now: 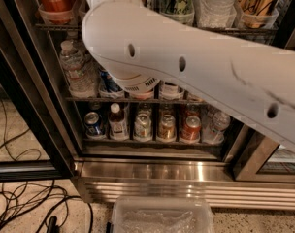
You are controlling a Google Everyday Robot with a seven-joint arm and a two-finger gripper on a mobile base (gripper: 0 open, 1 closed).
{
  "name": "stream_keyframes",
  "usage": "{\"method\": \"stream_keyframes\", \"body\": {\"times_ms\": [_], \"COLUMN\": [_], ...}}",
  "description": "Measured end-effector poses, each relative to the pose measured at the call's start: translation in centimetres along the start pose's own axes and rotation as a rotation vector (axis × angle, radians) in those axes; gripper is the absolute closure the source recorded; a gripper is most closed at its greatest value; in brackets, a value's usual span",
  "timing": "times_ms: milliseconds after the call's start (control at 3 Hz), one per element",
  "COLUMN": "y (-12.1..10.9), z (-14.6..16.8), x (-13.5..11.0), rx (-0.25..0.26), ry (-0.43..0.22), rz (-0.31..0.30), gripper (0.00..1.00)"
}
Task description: Pick 7up can from top shelf of fridge
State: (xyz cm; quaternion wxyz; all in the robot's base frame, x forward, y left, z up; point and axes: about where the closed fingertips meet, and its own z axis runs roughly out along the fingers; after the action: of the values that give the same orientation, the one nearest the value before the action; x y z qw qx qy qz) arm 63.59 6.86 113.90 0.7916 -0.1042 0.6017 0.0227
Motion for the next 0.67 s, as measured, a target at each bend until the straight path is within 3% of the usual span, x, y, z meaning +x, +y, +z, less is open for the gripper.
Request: {"method": "stream_keyframes", "body": {"times_ms": [333, 667], "y": [-1.9, -6.7], "z": [-2.2, -6.1], "x": [-1.6, -1.6], "rx": [-0.062, -0.067], "ry": [0.029, 0.11], "rz": [0.048, 0.04], "gripper": [1.0, 1.0]}}
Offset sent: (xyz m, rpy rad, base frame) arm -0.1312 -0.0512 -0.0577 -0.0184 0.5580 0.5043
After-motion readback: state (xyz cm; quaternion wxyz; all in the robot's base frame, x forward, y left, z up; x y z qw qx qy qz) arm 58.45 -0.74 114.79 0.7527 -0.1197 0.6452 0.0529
